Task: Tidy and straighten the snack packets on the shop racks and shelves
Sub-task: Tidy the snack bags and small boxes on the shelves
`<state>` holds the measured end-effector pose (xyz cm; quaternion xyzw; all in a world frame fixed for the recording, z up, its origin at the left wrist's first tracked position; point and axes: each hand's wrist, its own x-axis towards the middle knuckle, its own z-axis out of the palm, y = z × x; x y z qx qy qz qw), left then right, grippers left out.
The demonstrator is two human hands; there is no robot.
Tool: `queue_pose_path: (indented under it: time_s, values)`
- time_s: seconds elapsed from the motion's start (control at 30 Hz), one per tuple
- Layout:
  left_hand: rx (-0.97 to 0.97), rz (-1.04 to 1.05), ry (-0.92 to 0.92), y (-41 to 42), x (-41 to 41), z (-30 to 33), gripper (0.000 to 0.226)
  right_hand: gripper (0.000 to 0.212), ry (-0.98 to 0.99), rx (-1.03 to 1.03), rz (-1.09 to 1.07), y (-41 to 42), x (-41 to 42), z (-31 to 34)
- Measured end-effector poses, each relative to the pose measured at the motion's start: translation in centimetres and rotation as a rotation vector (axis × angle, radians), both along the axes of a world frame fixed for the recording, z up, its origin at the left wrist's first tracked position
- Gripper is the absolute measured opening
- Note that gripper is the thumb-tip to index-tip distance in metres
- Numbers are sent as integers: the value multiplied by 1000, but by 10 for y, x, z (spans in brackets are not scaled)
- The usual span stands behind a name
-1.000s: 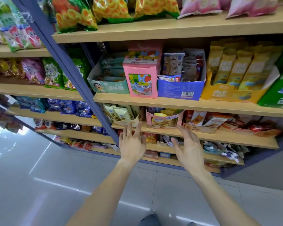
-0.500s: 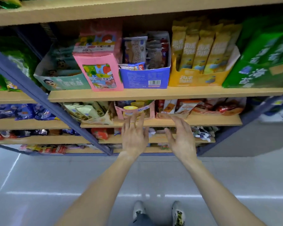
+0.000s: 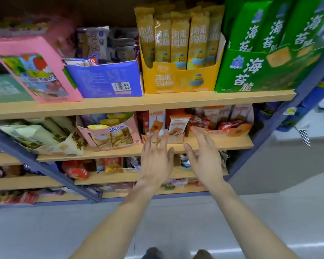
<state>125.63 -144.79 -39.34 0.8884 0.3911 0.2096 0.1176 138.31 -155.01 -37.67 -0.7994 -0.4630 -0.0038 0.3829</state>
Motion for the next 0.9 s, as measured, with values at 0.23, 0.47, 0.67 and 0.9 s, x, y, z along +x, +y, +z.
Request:
queue_pose_path:
  time_s: [0.23, 0.47, 0.67, 0.9]
  values:
    - [267, 95, -364, 48, 41, -65, 46, 48, -176, 280, 29, 53, 45, -70]
    - [395, 276, -448, 88, 72, -95, 65, 47, -383, 355, -45, 107, 68, -115]
    - [392, 264, -625, 99, 74, -117, 64, 37, -439, 431, -74, 125, 66, -141]
    - [680, 165, -557, 77, 75, -114, 64, 37, -424, 486, -43, 81, 84, -144]
